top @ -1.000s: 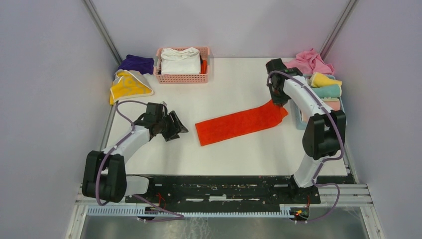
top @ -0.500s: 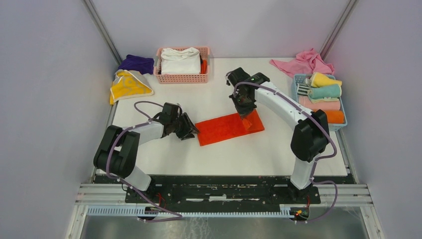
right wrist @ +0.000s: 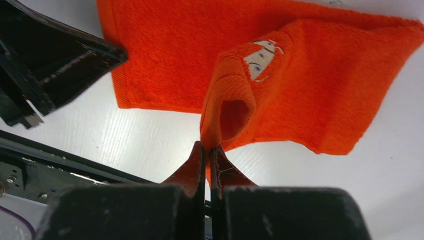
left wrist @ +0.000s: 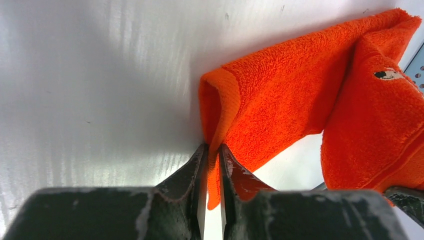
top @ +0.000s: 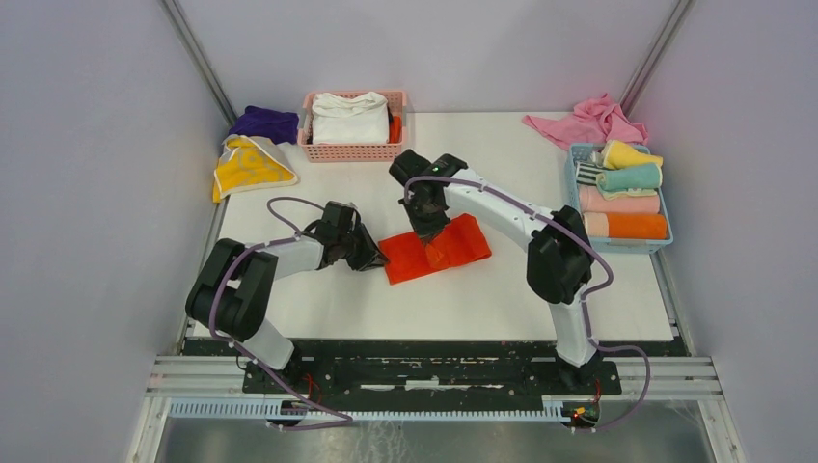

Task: Roll the towels
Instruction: Fold the towel at the center of the board.

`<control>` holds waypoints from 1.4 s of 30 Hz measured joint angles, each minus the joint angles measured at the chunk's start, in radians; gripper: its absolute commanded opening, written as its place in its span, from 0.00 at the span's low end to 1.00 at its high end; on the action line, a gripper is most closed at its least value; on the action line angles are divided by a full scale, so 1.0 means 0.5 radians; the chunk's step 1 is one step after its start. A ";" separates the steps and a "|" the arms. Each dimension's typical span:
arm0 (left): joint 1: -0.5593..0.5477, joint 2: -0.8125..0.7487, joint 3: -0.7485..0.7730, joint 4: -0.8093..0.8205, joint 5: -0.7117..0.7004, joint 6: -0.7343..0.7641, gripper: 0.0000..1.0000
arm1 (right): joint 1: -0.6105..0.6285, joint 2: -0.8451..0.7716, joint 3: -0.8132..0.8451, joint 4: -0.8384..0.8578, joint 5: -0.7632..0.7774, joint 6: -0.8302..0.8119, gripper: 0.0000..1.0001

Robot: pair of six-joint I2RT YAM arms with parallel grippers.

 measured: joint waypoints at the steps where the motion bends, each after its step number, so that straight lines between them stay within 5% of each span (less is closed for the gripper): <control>1: -0.010 0.000 -0.002 0.005 -0.003 -0.002 0.19 | 0.020 0.027 0.027 0.002 0.002 0.017 0.01; 31: -0.060 -0.002 -0.034 0.073 -0.050 -0.024 0.17 | 0.219 0.457 0.356 0.034 -0.003 0.134 0.10; 42: -0.066 -0.053 -0.044 0.044 -0.124 -0.024 0.30 | 0.219 0.451 0.325 0.102 -0.090 0.157 0.42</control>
